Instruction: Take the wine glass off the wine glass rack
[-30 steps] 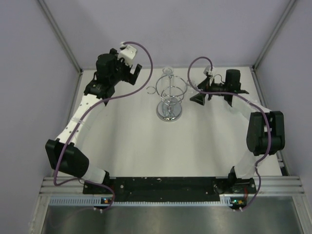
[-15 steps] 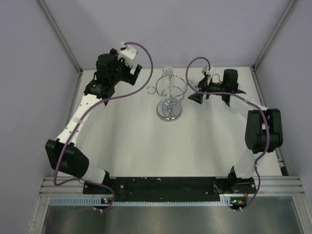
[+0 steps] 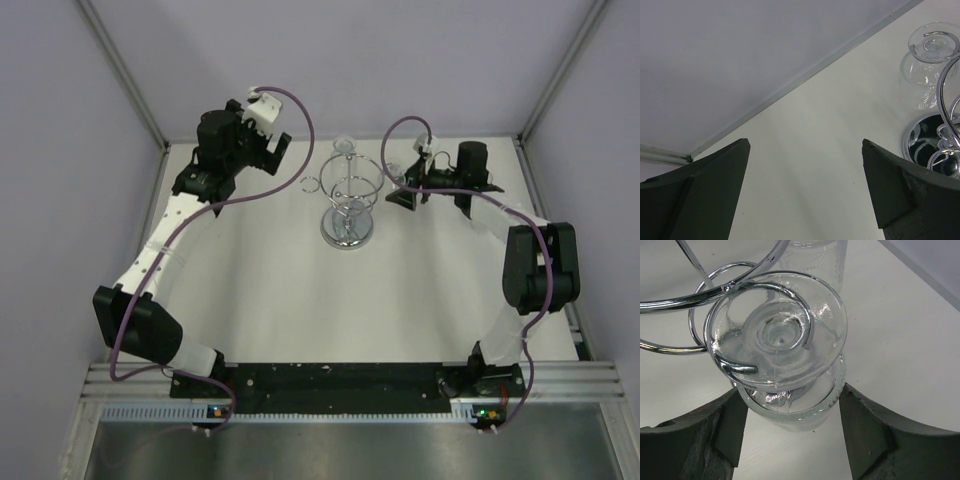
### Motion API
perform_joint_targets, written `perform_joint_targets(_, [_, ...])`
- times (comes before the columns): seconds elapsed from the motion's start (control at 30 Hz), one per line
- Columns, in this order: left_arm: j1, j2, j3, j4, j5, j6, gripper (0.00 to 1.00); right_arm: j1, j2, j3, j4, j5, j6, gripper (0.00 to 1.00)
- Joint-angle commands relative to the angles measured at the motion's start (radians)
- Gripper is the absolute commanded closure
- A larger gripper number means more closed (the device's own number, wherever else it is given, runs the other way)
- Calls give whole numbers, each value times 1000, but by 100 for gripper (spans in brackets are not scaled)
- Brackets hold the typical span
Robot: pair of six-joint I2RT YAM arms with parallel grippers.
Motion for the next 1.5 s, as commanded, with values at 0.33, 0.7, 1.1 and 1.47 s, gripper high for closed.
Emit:
perform_joint_targets(0.33, [2,-29,-8,24,38,16,1,15,-56,-31,136,38,74,73])
perform_joint_targets(0.7, [0,-26,-28,48,56,8,1,-3,-114,-99,219,118,110,100])
perform_joint_targets(1.1, [2,-25,-35,67,47,-1,1,-49,-168,-132,242,162,133,100])
perform_joint_targets(1.47, [57,-63,-64,18,78,-101,1,-77,-242,-148,147,227,114,100])
